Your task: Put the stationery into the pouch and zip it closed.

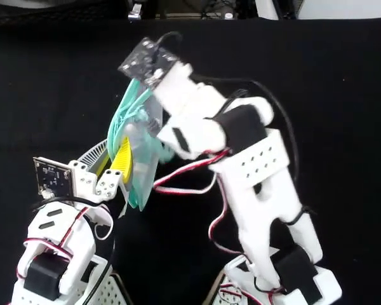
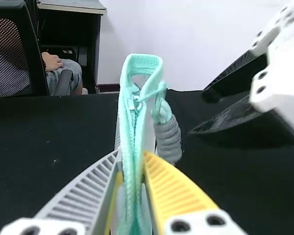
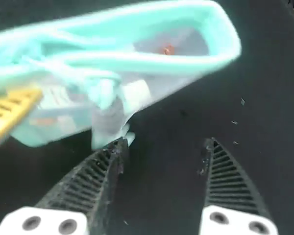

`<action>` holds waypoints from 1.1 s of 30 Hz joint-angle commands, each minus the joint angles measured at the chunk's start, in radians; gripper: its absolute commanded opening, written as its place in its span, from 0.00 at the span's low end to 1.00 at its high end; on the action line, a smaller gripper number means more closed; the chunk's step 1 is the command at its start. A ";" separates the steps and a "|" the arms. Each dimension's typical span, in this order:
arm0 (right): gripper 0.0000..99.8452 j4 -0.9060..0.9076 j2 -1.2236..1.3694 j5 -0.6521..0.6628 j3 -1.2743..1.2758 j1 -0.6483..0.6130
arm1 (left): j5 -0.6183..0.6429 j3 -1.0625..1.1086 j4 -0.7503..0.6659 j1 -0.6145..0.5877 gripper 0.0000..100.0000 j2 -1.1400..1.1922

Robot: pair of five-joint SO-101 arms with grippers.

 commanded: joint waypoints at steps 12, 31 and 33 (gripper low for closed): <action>0.25 -0.264 -0.048 -0.181 0.206 -0.034 | -0.006 0.004 0.000 -0.007 0.03 0.003; 0.25 -0.290 -0.355 -0.181 0.372 -0.149 | -0.003 0.002 0.000 -0.007 0.03 0.003; 0.25 -0.327 -0.354 -0.186 0.392 -0.150 | -0.003 0.002 0.000 -0.007 0.03 0.003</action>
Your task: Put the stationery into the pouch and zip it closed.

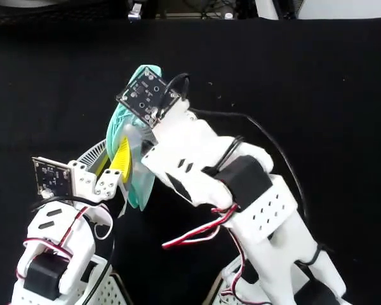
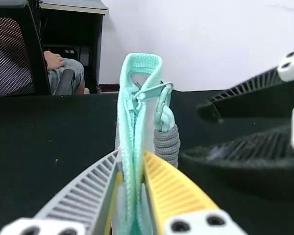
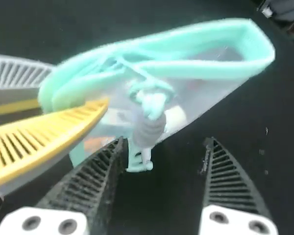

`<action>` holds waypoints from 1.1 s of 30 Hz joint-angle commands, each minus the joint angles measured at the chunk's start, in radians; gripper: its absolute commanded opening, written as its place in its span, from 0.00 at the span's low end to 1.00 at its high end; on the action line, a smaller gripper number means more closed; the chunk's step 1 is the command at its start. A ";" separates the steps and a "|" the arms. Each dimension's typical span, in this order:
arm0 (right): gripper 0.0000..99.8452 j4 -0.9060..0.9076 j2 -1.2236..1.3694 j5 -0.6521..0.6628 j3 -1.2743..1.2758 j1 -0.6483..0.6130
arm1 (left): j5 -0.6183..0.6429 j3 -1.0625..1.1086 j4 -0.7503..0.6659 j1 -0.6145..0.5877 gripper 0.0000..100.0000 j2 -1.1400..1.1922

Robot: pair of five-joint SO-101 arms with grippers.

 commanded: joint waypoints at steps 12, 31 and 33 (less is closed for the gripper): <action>0.25 -0.348 -0.024 -0.041 0.219 -0.011 | -0.005 0.004 0.002 -0.001 0.03 0.003; 0.02 -0.428 -0.036 0.115 0.220 -0.006 | -0.008 0.005 0.005 -0.002 0.03 0.003; 0.01 -0.428 -0.056 0.137 0.220 -0.006 | -0.008 0.005 0.005 -0.002 0.03 0.003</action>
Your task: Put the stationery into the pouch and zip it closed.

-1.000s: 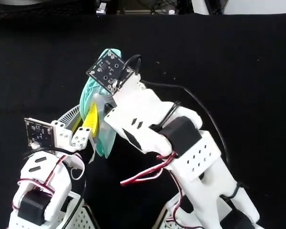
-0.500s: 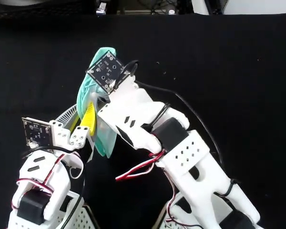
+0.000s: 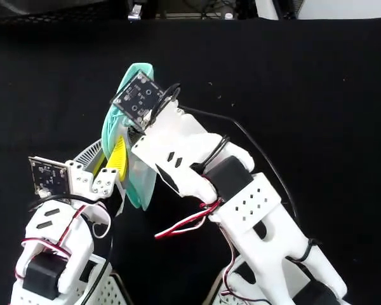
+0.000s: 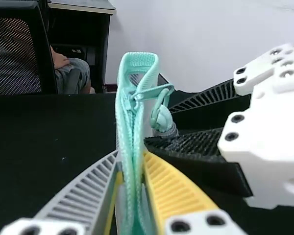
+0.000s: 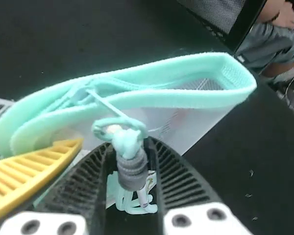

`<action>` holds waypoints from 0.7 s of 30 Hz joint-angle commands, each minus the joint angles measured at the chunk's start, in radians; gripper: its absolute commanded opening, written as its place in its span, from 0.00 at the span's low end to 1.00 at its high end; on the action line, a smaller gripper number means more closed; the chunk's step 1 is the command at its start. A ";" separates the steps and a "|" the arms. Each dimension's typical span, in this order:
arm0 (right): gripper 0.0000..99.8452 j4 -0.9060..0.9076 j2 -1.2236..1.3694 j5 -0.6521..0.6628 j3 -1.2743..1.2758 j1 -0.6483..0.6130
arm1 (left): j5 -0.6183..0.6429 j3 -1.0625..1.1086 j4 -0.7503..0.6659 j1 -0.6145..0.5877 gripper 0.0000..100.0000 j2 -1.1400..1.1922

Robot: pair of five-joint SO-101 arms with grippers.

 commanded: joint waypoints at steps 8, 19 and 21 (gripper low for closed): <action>0.01 -0.028 -0.145 0.041 -0.010 0.152 | -0.009 0.005 0.005 0.004 0.03 0.003; 0.01 -0.072 -0.137 0.034 0.134 0.124 | -0.008 0.005 0.005 0.005 0.03 0.003; 0.01 -0.075 -0.137 0.034 0.130 0.163 | -0.008 0.005 0.005 0.005 0.03 0.003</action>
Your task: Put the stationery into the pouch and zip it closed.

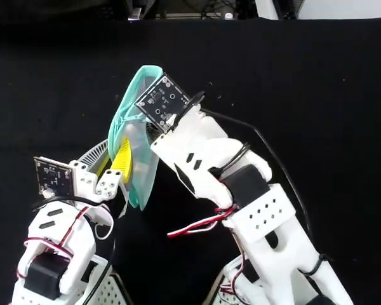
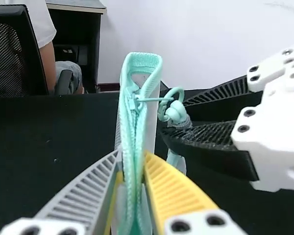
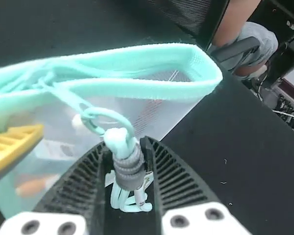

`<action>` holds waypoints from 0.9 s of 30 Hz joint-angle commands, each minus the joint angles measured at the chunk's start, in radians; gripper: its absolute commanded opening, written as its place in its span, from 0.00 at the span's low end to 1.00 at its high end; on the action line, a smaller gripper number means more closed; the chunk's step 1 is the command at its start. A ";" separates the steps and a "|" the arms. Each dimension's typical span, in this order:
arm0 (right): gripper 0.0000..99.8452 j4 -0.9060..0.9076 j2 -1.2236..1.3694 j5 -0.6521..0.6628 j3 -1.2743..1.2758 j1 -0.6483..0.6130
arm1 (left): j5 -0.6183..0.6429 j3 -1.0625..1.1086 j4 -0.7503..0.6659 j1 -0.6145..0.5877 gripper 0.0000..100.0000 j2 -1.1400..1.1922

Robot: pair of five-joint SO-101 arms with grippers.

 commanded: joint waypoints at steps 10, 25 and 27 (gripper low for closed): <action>0.01 -0.015 0.137 0.012 -0.239 0.187 | -0.003 0.007 0.006 -0.002 0.03 0.003; 0.01 0.043 0.398 0.014 -0.547 0.311 | -0.005 0.031 -0.002 -0.002 0.03 0.003; 0.01 0.043 0.409 0.023 -0.550 0.318 | -0.005 0.031 -0.002 -0.002 0.03 0.003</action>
